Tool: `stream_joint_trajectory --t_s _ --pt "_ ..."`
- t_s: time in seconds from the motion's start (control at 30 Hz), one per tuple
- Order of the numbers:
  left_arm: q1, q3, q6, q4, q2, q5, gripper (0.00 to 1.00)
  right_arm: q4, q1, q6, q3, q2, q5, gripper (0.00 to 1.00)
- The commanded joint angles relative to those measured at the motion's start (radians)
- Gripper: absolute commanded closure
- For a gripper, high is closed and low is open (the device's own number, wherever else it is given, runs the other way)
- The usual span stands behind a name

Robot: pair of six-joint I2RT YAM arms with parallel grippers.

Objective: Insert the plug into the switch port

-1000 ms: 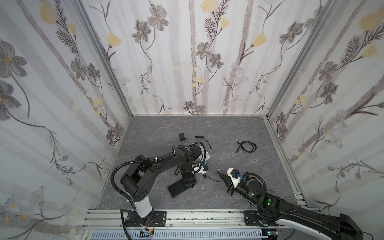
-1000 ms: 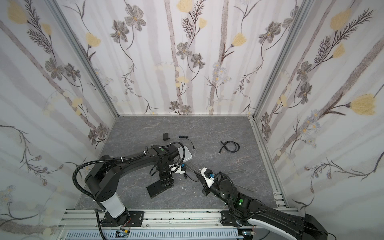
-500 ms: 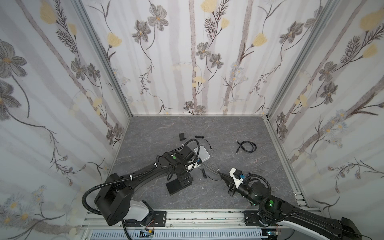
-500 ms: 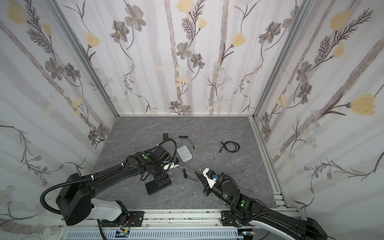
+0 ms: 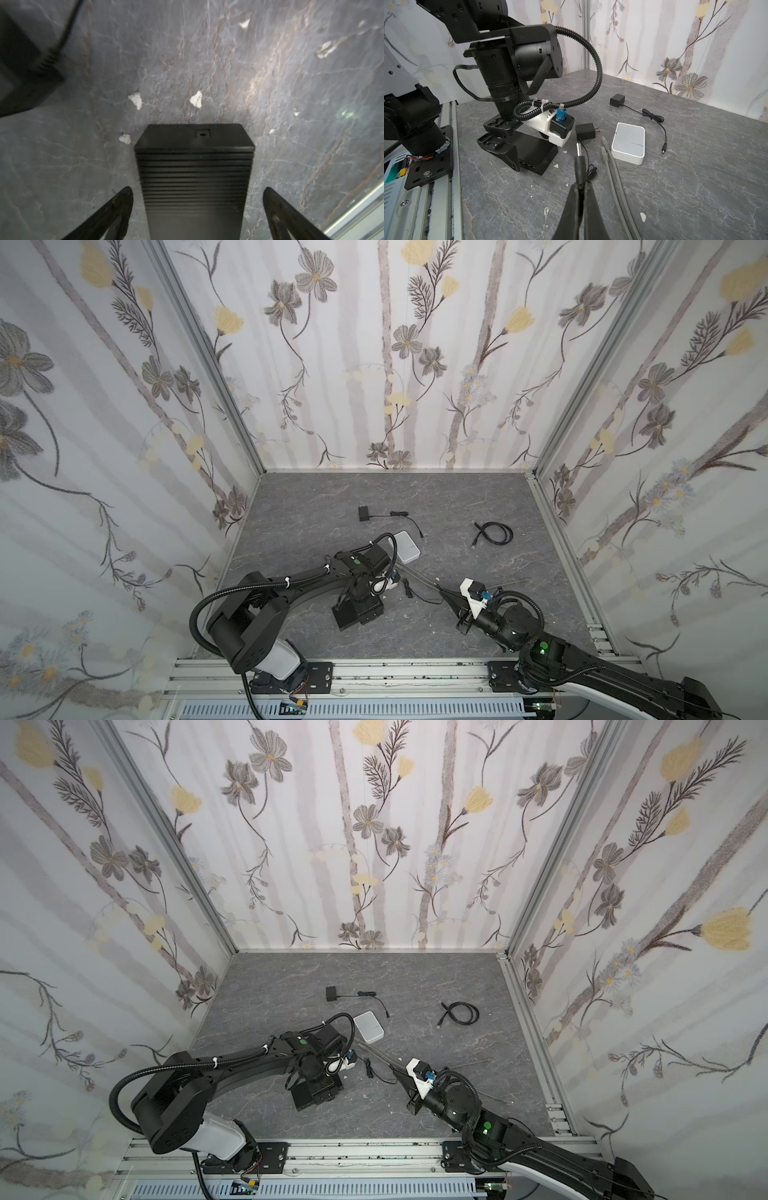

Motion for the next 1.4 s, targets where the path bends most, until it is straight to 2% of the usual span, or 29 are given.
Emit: stream_joint_trajectory --t_s 0.0,0.13,0.2,0.33,0.43,0.53,0.73,0.83,1.07,1.23,1.27,1.3,1.37 --pt "0.0 0.022 0.043 -0.038 0.04 0.038 0.1 0.024 -0.001 0.008 -0.002 0.0 -0.003 1.0" --pt "-0.002 0.045 0.104 -0.075 0.063 0.069 0.33 0.022 0.0 0.008 -0.003 -0.001 -0.009 1.0" --pt "-0.002 0.055 0.156 -0.095 0.061 0.077 0.38 0.022 0.0 0.008 -0.003 -0.001 -0.01 1.0" --pt "-0.014 0.089 0.307 -0.157 0.038 0.073 0.39 0.024 0.0 0.003 -0.001 0.006 -0.02 1.0" --pt "-0.036 0.111 0.466 -0.204 0.032 0.016 0.38 0.019 -0.001 0.0 0.002 0.011 -0.036 1.0" --pt "-0.027 0.093 0.621 -0.185 0.033 -0.073 0.37 0.013 0.0 -0.001 0.004 0.003 -0.048 1.0" --pt "-0.002 0.024 0.88 -0.112 0.007 -0.119 0.37 0.002 -0.001 -0.003 0.0 -0.016 -0.055 1.0" --pt "0.006 0.025 0.942 -0.085 0.011 -0.129 0.36 0.008 -0.001 -0.004 0.0 -0.008 -0.06 1.0" --pt "0.031 0.047 0.994 -0.083 0.037 -0.003 0.32 0.013 -0.001 -0.012 0.008 0.022 -0.074 1.0" --pt "0.032 0.042 0.991 -0.055 0.048 0.011 0.19 0.008 0.0 -0.011 0.012 0.021 -0.077 1.0" --pt "0.032 0.039 0.983 -0.051 0.044 0.013 0.05 0.006 -0.001 -0.011 0.011 0.02 -0.078 1.0" --pt "0.033 0.038 0.974 -0.043 0.04 0.015 0.0 0.005 -0.001 -0.011 0.012 0.02 -0.078 1.0" --pt "0.032 0.038 0.938 -0.03 0.016 0.017 0.0 0.002 0.0 -0.008 0.014 0.022 -0.079 1.0"
